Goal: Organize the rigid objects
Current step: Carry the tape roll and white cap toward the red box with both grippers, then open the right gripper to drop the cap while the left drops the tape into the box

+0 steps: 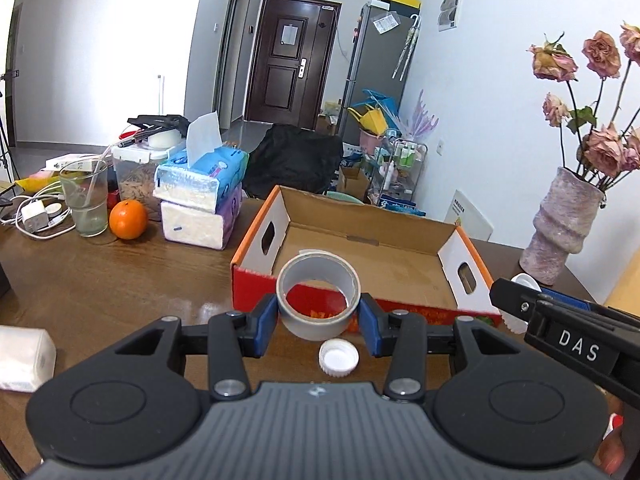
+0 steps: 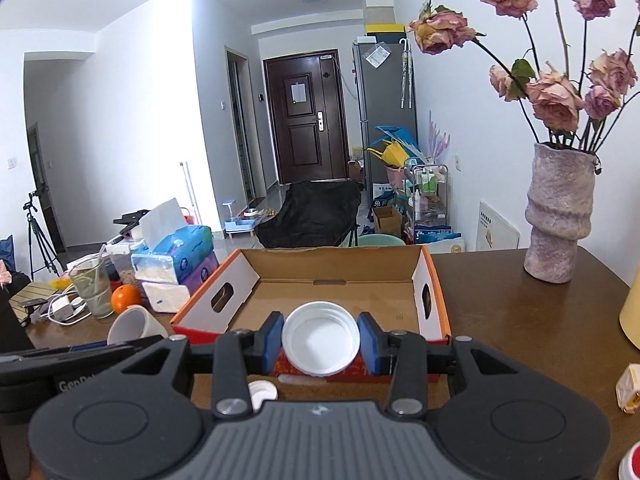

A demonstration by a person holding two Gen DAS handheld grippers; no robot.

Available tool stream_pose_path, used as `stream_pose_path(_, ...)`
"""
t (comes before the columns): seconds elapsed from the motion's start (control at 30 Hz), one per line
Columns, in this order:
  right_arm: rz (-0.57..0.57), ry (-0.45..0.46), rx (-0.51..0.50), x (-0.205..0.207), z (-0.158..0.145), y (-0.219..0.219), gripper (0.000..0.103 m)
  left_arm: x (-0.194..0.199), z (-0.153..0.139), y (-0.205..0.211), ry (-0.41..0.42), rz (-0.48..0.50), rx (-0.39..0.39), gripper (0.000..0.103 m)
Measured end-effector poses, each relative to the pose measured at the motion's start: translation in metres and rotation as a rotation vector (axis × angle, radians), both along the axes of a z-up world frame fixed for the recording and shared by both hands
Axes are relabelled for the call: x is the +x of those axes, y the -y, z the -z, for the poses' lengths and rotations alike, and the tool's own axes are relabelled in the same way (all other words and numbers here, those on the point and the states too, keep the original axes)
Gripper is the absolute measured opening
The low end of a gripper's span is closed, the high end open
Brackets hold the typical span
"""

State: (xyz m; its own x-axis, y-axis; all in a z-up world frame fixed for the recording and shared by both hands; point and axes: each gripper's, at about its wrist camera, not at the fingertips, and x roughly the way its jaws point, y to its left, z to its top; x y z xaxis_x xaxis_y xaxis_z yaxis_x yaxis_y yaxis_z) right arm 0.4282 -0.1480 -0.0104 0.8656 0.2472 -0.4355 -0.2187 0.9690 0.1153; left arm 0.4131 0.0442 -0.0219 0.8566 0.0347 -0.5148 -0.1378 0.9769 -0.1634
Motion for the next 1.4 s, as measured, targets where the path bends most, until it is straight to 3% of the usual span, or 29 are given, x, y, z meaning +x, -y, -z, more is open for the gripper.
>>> stream_pose_path(0.9,0.01,-0.043,-0.031,0.121,0.016,0.004,0.039,0.122,0.008,0.0,-0.008,-0.007,0.035,0.044)
stream_pose_path(1.4,0.013,-0.144,-0.089,0.186,0.05,-0.01,0.039,0.184,0.036,-0.009,-0.106,-0.023,0.075,0.044)
